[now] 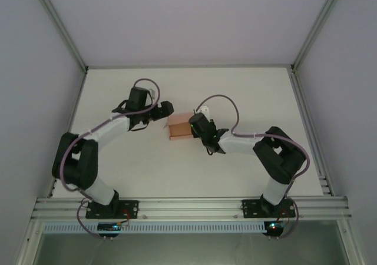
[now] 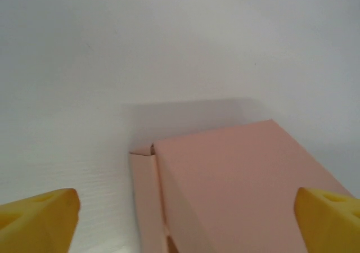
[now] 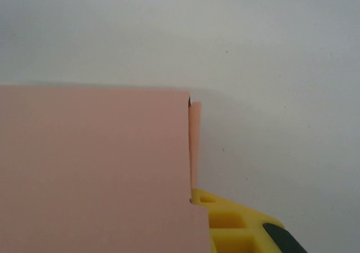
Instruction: Assemble paper box
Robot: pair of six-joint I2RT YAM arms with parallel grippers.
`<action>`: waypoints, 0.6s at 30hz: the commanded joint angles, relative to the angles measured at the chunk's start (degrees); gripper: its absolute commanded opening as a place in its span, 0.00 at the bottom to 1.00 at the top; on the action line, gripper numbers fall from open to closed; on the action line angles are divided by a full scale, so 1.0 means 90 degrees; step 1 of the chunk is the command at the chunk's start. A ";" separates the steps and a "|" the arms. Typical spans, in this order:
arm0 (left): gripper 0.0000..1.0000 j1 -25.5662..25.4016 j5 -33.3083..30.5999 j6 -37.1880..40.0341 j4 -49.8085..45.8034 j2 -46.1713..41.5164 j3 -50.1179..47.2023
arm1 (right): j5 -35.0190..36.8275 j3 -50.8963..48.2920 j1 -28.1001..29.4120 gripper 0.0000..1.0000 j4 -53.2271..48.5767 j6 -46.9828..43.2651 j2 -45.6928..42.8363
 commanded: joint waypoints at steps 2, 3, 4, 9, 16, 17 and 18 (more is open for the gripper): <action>0.88 0.0047 0.1037 -0.0318 0.0506 0.0504 0.0099 | 0.0262 -0.0052 0.0122 0.14 -0.0329 -0.0095 0.0125; 0.85 0.0070 0.1148 -0.0381 0.0598 0.0611 0.0061 | 0.0282 -0.0061 0.0151 0.14 -0.0344 -0.0091 0.0121; 0.80 0.0093 0.1300 -0.0431 0.0712 0.0698 0.0004 | 0.0282 -0.0075 0.0170 0.15 -0.0363 -0.0086 0.0105; 0.62 0.0120 0.1569 -0.0575 0.1073 0.1018 -0.0336 | 0.0261 -0.0182 0.0230 0.18 -0.0477 -0.0015 0.0021; 0.52 0.0312 0.1587 -0.0695 0.1362 0.1309 -0.0691 | -0.0262 -0.0840 0.0237 0.31 -0.0777 -0.0056 -0.0820; 0.51 0.0325 0.1589 -0.0694 0.1390 0.1347 -0.0740 | -0.0361 -0.1007 0.0223 0.34 -0.0840 -0.0063 -0.1045; 0.50 0.0334 0.1574 -0.0692 0.1406 0.1380 -0.0771 | -0.0496 -0.1160 0.0202 0.39 -0.0894 -0.0092 -0.1254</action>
